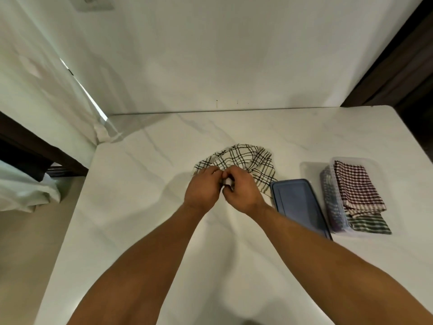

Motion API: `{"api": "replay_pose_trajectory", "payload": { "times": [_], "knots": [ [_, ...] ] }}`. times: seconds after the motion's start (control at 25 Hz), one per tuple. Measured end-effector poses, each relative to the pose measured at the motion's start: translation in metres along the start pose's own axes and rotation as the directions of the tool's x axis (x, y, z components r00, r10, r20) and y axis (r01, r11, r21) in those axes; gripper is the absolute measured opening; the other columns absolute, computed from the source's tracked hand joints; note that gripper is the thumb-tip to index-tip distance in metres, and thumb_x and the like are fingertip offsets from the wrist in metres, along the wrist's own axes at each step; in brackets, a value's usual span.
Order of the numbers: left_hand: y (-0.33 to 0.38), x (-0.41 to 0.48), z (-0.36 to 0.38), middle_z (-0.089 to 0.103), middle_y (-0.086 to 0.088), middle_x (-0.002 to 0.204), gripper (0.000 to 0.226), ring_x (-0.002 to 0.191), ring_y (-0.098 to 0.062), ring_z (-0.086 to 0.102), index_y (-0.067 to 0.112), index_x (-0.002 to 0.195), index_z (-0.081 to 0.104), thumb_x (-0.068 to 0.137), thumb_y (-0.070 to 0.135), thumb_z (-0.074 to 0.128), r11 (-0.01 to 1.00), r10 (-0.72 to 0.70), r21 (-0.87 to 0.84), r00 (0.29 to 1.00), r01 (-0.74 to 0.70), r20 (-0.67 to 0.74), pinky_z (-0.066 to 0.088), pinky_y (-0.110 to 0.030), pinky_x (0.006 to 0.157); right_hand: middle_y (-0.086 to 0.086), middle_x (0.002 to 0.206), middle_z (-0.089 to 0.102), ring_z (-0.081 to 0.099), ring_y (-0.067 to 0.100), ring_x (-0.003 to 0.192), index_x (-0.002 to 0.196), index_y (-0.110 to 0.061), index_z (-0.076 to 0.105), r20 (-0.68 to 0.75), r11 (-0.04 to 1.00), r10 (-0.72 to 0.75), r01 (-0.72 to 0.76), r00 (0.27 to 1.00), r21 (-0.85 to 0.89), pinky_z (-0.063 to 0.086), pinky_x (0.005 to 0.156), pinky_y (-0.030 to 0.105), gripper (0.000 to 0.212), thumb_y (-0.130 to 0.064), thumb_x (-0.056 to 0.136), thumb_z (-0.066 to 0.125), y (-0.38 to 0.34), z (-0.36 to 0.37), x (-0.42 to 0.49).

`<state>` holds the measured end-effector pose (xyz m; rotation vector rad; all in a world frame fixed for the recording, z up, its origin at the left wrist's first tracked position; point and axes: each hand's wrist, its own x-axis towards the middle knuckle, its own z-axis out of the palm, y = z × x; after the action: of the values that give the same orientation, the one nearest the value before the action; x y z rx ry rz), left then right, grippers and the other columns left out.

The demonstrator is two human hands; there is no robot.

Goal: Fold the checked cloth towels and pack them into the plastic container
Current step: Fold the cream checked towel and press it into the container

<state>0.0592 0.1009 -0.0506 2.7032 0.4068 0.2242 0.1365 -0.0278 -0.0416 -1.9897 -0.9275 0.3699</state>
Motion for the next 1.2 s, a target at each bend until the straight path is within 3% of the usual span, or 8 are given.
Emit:
{"api": "replay_pose_trajectory", "payload": {
  "times": [0.16,0.28,0.48,0.76,0.88,1.0,1.08,1.2],
  "knots": [
    [0.003,-0.014,-0.010,0.064,-0.006,0.089,0.016,0.085,-0.029,0.058,0.014,0.094,0.062,0.084,0.006,0.053,0.998,0.009,0.068,0.999,-0.006,-0.050,0.037,-0.033,0.068,-0.003,0.086,0.064,0.059,0.017,0.075,0.096,-0.019,0.055,0.061,0.976,0.003,0.010,0.998,-0.220,0.048,0.060,0.033,0.022,-0.007,0.078,0.054,-0.004,-0.018,-0.022],
    [0.011,-0.026,-0.024,0.065,-0.007,0.094,0.022,0.088,-0.029,0.058,0.013,0.098,0.062,0.081,0.005,0.050,1.000,0.010,-0.012,1.000,-0.010,-0.008,0.045,-0.036,0.072,0.005,0.093,0.066,0.062,0.030,0.086,0.096,-0.017,0.059,0.305,0.799,0.235,-0.005,0.923,-0.601,0.050,0.067,0.034,0.019,-0.010,0.080,0.054,-0.007,-0.034,-0.033],
    [0.020,-0.077,-0.028,0.066,-0.003,0.086,0.032,0.078,-0.027,0.062,0.019,0.095,0.051,0.093,0.050,0.044,0.962,0.240,0.060,0.931,-0.266,0.275,0.045,-0.034,0.062,0.000,0.075,0.053,0.055,0.024,0.080,0.074,-0.015,0.053,0.548,0.815,0.427,-0.045,0.720,-0.577,0.039,0.066,0.027,0.018,0.000,0.084,0.049,0.003,-0.039,-0.069],
    [-0.002,-0.101,-0.029,0.066,-0.001,0.107,0.039,0.100,-0.026,0.062,0.021,0.106,0.055,0.082,0.049,0.069,0.971,-0.006,0.230,0.946,-0.073,0.324,0.047,-0.035,0.077,0.001,0.064,0.059,0.051,0.015,0.060,0.065,-0.012,0.059,0.433,0.911,0.389,-0.409,0.813,-0.052,0.040,0.062,0.030,0.023,-0.018,0.088,0.058,-0.030,-0.064,-0.083],
    [-0.017,-0.100,-0.043,0.063,-0.004,0.113,0.029,0.105,-0.028,0.060,0.022,0.111,0.058,0.086,0.033,0.067,0.933,-0.050,0.353,0.942,-0.075,0.332,0.046,-0.036,0.082,-0.005,0.070,0.065,0.057,0.009,0.064,0.075,-0.017,0.070,0.586,0.914,0.373,-0.176,0.719,-0.366,0.045,0.059,0.023,0.031,-0.046,0.085,0.073,-0.050,-0.092,-0.073],
    [-0.030,-0.096,-0.063,0.059,-0.008,0.111,0.024,0.104,-0.032,0.057,0.017,0.110,0.061,0.086,0.015,0.059,0.928,-0.067,0.371,0.975,-0.017,0.214,0.045,-0.040,0.082,0.004,0.096,0.070,0.061,0.018,0.083,0.100,-0.015,0.073,0.492,0.673,0.426,0.097,0.759,-0.733,0.045,0.070,0.025,0.030,-0.041,0.087,0.071,-0.065,-0.115,-0.052],
    [-0.033,-0.089,-0.080,0.057,-0.012,0.109,0.029,0.102,-0.034,0.054,0.010,0.106,0.062,0.080,0.001,0.055,0.968,-0.079,0.245,0.995,0.061,0.063,0.046,-0.042,0.082,0.008,0.102,0.071,0.063,0.021,0.081,0.100,-0.013,0.070,0.366,0.592,0.366,0.089,0.855,-0.801,0.051,0.072,0.031,0.022,-0.031,0.094,0.059,-0.075,-0.136,-0.035],
    [-0.021,-0.073,-0.114,0.065,-0.018,0.094,0.021,0.089,-0.039,0.060,0.007,0.097,0.058,0.080,0.001,0.049,0.989,-0.143,-0.064,0.980,0.136,-0.139,0.048,-0.042,0.074,0.015,0.093,0.070,0.073,0.026,0.067,0.102,-0.004,0.067,0.221,0.722,0.384,-0.143,0.897,-0.677,0.061,0.059,0.035,0.015,-0.003,0.092,0.056,-0.085,-0.168,-0.019]
  ]
}}
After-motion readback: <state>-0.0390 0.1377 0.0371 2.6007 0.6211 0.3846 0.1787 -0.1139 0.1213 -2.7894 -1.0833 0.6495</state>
